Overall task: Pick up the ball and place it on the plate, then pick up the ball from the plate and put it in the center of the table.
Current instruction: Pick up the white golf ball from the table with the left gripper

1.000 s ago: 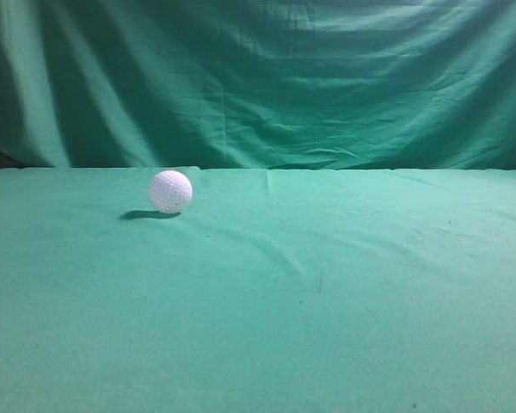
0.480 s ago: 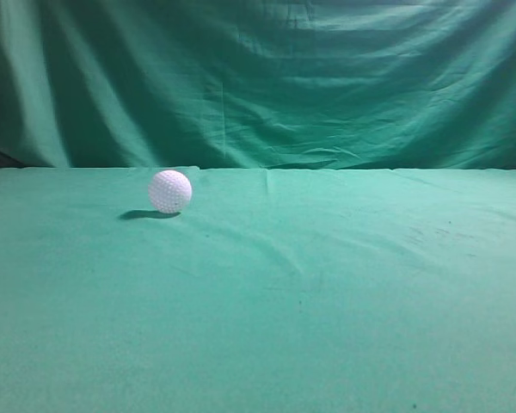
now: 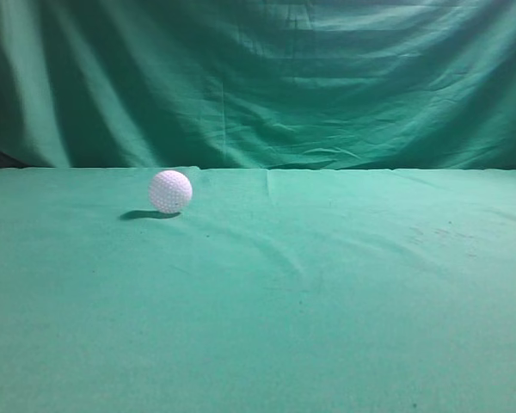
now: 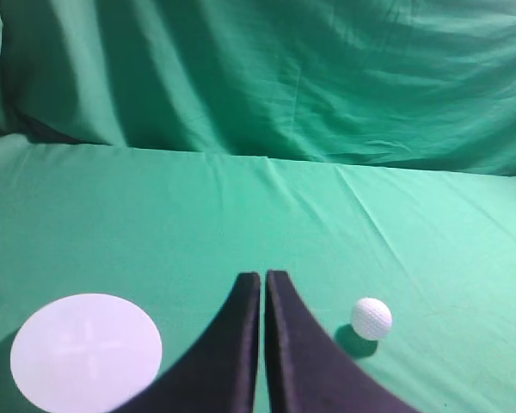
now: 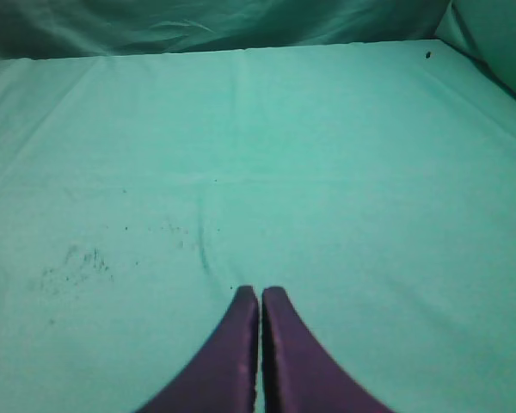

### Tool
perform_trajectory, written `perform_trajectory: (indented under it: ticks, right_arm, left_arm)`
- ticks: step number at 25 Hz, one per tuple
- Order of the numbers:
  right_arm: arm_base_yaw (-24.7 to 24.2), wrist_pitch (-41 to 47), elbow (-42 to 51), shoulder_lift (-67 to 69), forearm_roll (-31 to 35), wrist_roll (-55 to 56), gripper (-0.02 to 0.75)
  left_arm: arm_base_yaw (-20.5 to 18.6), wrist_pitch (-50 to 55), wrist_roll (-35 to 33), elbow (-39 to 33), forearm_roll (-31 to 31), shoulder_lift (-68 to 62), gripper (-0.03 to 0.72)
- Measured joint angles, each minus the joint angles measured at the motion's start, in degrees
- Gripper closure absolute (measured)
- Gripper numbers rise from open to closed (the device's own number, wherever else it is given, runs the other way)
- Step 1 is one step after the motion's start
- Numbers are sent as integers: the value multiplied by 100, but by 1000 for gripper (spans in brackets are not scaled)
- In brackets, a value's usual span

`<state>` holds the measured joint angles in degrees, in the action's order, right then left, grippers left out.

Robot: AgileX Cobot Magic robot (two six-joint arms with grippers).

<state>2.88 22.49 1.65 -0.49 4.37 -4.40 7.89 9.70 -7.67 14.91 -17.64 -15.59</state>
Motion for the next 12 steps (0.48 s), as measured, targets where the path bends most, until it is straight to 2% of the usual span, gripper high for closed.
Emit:
perform_trajectory:
  ticks: [6, 9, 12]
  right_arm:
    - [0, 0, 0, 0, 0, 0, 738]
    - [0, 0, 0, 0, 0, 0, 738]
    - [0, 0, 0, 0, 0, 0, 738]
  left_arm:
    - [0, -494, 59, 202, -248, -777, 688]
    - [0, 201, -189, 776, -260, -1369, 688]
    - [0, 1187, -947, 1485, -443, -2213, 688]
